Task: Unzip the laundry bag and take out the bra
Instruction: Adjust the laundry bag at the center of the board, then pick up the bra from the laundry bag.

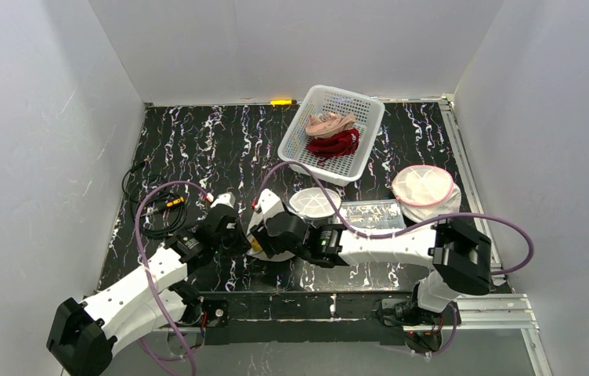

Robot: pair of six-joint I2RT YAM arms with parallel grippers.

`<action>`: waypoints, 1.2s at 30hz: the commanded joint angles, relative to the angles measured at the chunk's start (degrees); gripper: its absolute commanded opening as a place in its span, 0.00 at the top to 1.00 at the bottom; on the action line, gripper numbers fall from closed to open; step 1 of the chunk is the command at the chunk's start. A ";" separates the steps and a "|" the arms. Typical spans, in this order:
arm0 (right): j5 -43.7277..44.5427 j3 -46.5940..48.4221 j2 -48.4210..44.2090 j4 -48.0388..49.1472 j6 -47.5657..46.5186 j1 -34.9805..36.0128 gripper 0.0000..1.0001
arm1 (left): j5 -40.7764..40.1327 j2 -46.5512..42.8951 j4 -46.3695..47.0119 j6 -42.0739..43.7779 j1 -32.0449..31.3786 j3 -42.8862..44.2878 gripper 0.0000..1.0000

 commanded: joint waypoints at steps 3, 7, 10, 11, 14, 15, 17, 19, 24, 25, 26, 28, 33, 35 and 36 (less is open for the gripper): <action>-4.27 2.84 3.20 3.25 2.39 0.18 0.31 | -1.44 -3.01 -1.54 -2.19 0.31 -1.91 1.00; -5.48 3.13 4.76 3.42 3.38 0.22 0.25 | -1.34 -3.37 -0.97 -3.40 0.29 -2.70 1.00; -4.79 3.98 6.36 2.69 3.69 0.25 0.16 | -0.94 -3.28 -0.29 -3.74 0.34 -3.44 1.00; -4.45 4.22 6.98 2.35 3.73 0.23 0.16 | -0.83 -3.29 -0.19 -3.72 0.30 -3.61 1.00; -3.03 5.67 9.37 0.79 4.02 0.18 0.15 | -0.75 -3.42 -0.19 -3.73 0.29 -3.83 1.00; -2.12 6.44 10.35 -0.51 4.12 0.23 0.14 | -0.76 -3.48 -0.23 -3.68 0.29 -3.84 1.00; -0.06 7.24 12.19 -1.71 4.33 0.22 0.15 | -0.81 -3.67 -0.33 -3.54 0.31 -3.80 1.00; 2.58 7.21 13.29 -3.54 4.52 0.24 0.17 | -0.87 -3.91 -0.63 -3.43 0.29 -3.75 1.00; 9.46 6.01 14.24 -6.95 6.35 0.20 0.30 | -1.93 -4.28 -1.75 -3.53 0.29 -4.11 1.00; 9.97 5.12 13.88 -6.78 6.70 0.25 0.37 | -2.02 -4.23 -1.78 -3.64 0.29 -4.24 1.00; 10.68 4.58 13.41 -6.75 7.21 0.18 0.45 | -2.12 -4.16 -1.64 -3.72 0.29 -4.41 1.00; 11.29 3.55 12.50 -6.48 7.77 0.17 0.58 | -2.01 -3.99 -1.38 -3.95 0.29 -4.77 1.00; 12.02 0.68 9.20 -5.16 9.25 0.23 0.77 | -1.96 -3.58 -0.88 -4.09 0.29 -5.15 1.00; 12.16 -0.57 7.63 -4.62 9.82 0.23 0.82 | -2.11 -3.35 -0.51 -4.14 0.29 -5.31 1.00; 12.23 -1.33 6.82 -4.14 10.13 0.12 0.86 | -2.13 -3.05 -0.25 -4.16 0.29 -5.40 1.00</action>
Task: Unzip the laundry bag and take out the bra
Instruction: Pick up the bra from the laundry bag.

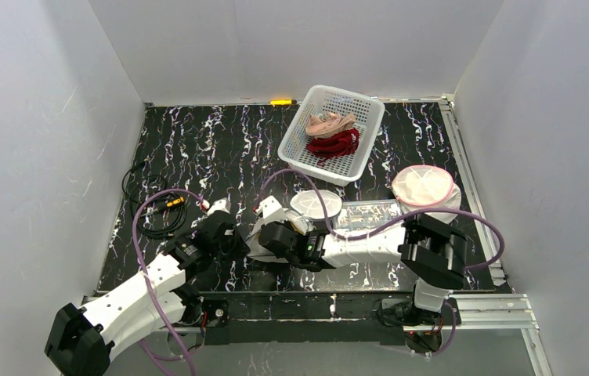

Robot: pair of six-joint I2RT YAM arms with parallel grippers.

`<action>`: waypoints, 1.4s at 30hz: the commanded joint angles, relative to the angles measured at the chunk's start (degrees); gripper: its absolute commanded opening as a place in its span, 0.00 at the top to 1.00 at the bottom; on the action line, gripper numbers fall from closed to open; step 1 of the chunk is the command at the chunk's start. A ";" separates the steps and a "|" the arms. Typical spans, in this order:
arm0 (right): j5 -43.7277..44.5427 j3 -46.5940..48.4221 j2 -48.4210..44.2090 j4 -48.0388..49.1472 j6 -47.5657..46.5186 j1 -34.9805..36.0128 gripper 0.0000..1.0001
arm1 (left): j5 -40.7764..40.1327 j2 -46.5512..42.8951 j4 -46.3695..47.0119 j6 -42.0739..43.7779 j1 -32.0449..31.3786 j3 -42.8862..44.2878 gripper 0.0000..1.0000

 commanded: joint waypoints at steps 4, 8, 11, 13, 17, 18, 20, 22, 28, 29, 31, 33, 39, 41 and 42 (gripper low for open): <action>2.00 -6.21 -7.43 0.65 2.81 -1.30 0.95 | -1.55 1.65 -0.76 -0.16 0.20 -1.09 1.00; -1.77 -9.89 -11.88 5.28 3.70 -2.59 0.99 | -2.03 2.59 -0.83 -0.29 0.20 -0.84 1.00; -6.83 -13.83 -15.92 10.44 3.98 -3.29 0.99 | -2.71 2.90 -1.25 -0.08 0.20 -0.12 1.00; -8.98 -15.87 -18.37 13.10 4.44 -3.39 0.99 | -2.88 3.12 -1.36 0.09 0.21 0.65 1.00; -10.92 -18.21 -21.38 15.28 4.98 -3.58 0.99 | -1.99 3.89 -0.83 0.47 0.20 2.11 1.00; -10.90 -18.53 -21.68 15.54 5.03 -3.67 0.99 | -1.54 4.02 -0.50 0.57 0.20 2.38 1.00; -10.83 -18.68 -21.24 15.02 5.04 -3.86 0.99 | -0.47 4.26 0.39 0.81 0.20 2.82 1.00; -10.59 -17.65 -20.24 12.96 5.23 -3.91 0.99 | 1.29 4.34 1.37 0.91 0.20 3.23 1.00; -9.33 -16.16 -19.89 10.41 5.66 -3.96 0.58 | 5.27 3.86 3.98 1.94 0.20 3.20 1.00; -9.02 -15.89 -20.04 10.00 5.57 -3.94 0.52 | 5.37 3.76 4.06 2.03 0.20 3.05 1.00; -8.99 -15.21 -20.38 9.12 5.54 -3.94 0.42 | 5.50 3.59 4.22 2.23 0.23 2.83 1.00; -8.89 -14.34 -20.76 8.10 5.59 -3.82 0.35 | 5.71 3.53 4.39 2.41 0.21 2.69 1.00; -5.42 -9.05 -19.97 2.65 3.26 -1.96 0.16 | 6.08 3.48 4.61 2.52 0.20 2.72 1.00; -3.25 -6.76 -18.97 0.18 2.05 -0.82 0.13 | 6.04 3.54 4.40 2.60 0.25 2.94 1.00; -2.14 -5.59 -18.21 -1.42 1.48 -0.16 0.12 | 5.94 3.64 4.28 2.63 0.21 3.07 1.00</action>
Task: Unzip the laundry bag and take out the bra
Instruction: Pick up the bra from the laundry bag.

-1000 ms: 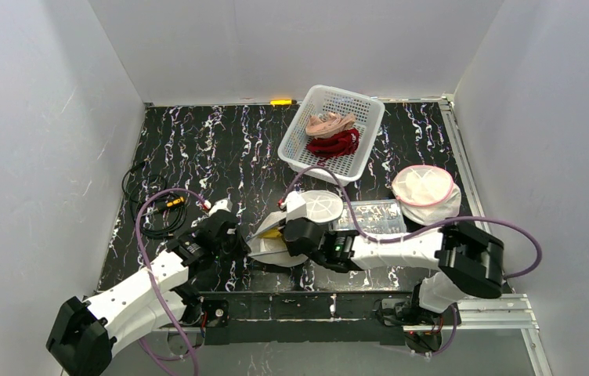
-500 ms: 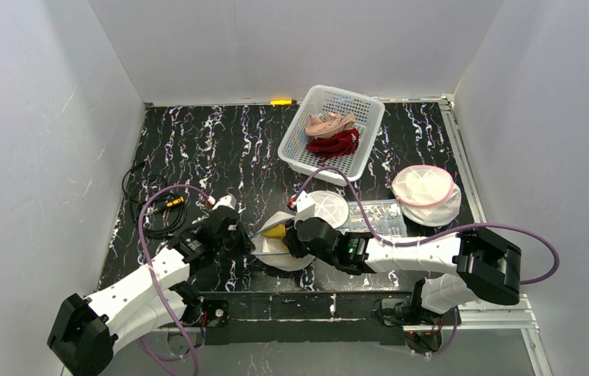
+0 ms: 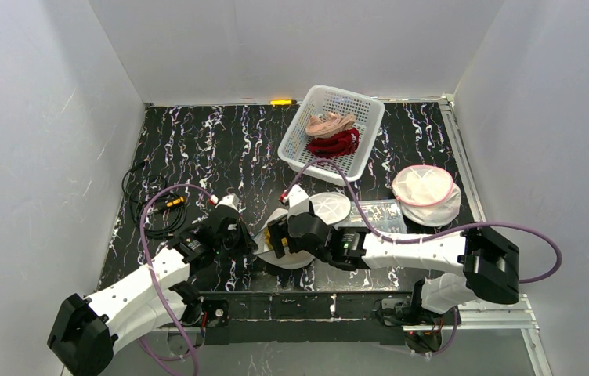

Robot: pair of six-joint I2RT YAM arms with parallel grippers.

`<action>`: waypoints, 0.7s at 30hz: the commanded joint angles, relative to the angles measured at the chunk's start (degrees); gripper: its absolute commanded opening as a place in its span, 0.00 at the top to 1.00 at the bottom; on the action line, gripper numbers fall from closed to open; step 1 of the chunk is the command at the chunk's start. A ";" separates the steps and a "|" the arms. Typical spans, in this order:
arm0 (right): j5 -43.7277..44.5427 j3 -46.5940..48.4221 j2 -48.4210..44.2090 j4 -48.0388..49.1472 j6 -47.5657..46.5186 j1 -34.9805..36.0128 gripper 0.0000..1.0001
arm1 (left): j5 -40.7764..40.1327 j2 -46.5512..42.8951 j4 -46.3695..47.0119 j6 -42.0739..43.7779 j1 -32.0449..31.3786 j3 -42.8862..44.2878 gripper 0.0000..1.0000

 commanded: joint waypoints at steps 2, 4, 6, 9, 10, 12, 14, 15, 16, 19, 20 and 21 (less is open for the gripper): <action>7.68 7.83 2.93 -7.47 -3.87 3.24 0.12 | 0.34 -0.33 -0.50 0.99 0.19 1.35 1.00; 9.54 9.99 4.78 -10.01 -4.70 3.91 0.12 | 0.34 -0.21 -0.55 0.95 0.18 1.31 1.00; 10.52 11.96 7.01 -12.09 -5.48 4.42 0.13 | 0.42 -0.12 -0.50 0.96 0.18 1.36 1.00; 11.42 15.02 10.28 -14.49 -6.13 4.85 0.14 | 0.42 -0.12 -0.65 0.84 0.21 1.36 1.00; 11.60 15.51 11.35 -15.07 -6.22 4.78 0.14 | 0.42 -0.12 -0.63 0.82 0.25 1.43 1.00; 11.90 16.19 13.20 -15.14 -6.42 4.77 0.14 | 0.51 -0.27 -0.76 0.84 0.23 1.44 1.00; 13.25 17.05 15.08 -15.98 -5.85 4.86 0.15 | 0.51 -0.31 -0.85 0.82 0.18 1.44 1.00; 13.97 17.49 15.81 -16.69 -5.45 4.78 0.15 | 0.47 -0.34 -1.05 0.88 0.23 1.44 1.00; 14.56 17.82 16.65 -17.03 -5.30 4.77 0.16 | 0.43 -0.39 -1.15 0.92 0.19 1.44 1.00; 15.86 17.90 17.33 -17.55 -4.72 4.78 0.21 | 0.25 -0.55 -1.53 1.12 0.18 1.23 1.00; 15.97 17.61 17.30 -17.13 -4.72 4.83 0.23 | 0.18 -0.60 -1.74 1.16 0.18 1.12 1.00; 16.04 17.40 17.40 -17.07 -4.65 4.78 0.26 | 0.10 -0.64 -1.78 1.23 0.18 1.05 1.00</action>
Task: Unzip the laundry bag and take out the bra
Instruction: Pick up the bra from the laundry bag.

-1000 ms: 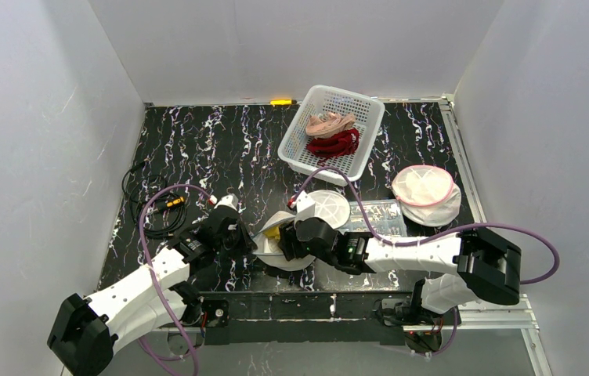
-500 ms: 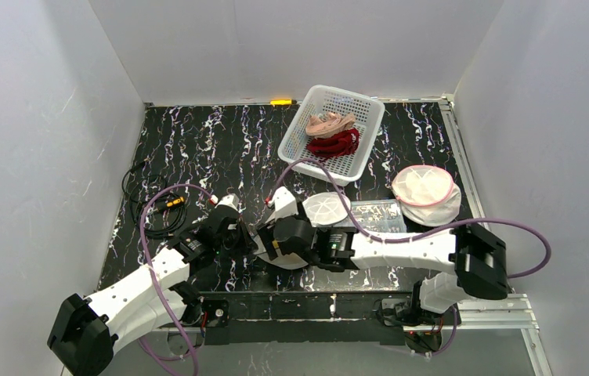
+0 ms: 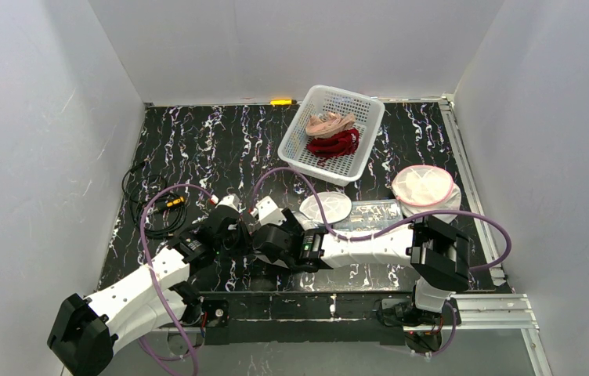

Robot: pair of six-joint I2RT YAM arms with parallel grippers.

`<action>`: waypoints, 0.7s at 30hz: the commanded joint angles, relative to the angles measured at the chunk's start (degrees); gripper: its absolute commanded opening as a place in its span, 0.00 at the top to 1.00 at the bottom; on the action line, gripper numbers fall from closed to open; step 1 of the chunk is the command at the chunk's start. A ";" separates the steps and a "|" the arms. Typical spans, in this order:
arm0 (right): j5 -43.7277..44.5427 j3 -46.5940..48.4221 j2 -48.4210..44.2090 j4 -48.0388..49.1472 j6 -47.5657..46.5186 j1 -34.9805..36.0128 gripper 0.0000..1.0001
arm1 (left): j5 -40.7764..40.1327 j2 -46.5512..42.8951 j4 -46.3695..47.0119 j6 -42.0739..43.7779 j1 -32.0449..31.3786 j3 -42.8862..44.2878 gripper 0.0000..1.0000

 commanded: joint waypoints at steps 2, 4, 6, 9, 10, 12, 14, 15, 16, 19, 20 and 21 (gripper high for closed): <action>4.02 0.99 -0.09 -1.18 0.72 0.21 0.34 | -0.02 -0.74 -1.59 1.04 0.18 0.88 1.00; 4.09 0.35 -0.39 -0.65 0.77 0.16 0.43 | -0.02 -0.74 -1.46 1.12 0.19 0.75 1.00; 4.67 0.31 -0.09 -1.35 1.00 0.17 0.48 | 0.05 -0.69 -1.33 1.12 0.18 0.66 1.00; 5.47 0.81 1.07 -3.89 1.77 0.02 0.43 | 0.16 -0.73 -1.45 1.34 0.22 0.82 1.00; 5.61 0.83 1.53 -4.49 1.99 0.01 0.39 | 0.16 -0.81 -1.49 1.38 0.19 0.83 1.00; 5.65 0.83 2.15 -5.41 2.38 0.00 0.33 | 0.16 -0.90 -1.60 1.39 0.20 0.91 1.00; 5.56 0.83 3.17 -6.00 2.60 0.02 0.33 | 0.20 -0.98 -1.47 1.39 0.18 1.00 1.00; 5.60 0.83 3.53 -6.43 2.75 -0.01 0.36 | 0.24 -0.93 -1.37 1.39 0.18 0.98 1.00; 5.70 0.89 3.88 -6.78 2.95 -0.04 0.41 | 0.31 -0.93 -1.37 1.39 0.23 0.97 1.00; 5.90 0.67 3.73 -7.11 3.47 -0.06 0.67 | 0.34 -0.98 -1.55 1.40 0.18 0.92 1.00; 5.93 0.58 3.30 -7.19 3.44 -0.07 0.73 | 0.29 -1.00 -1.70 1.39 0.18 0.92 1.00; 5.94 0.55 2.72 -7.14 3.48 -0.02 0.79 | 0.18 -1.12 -1.83 1.39 0.18 0.92 1.00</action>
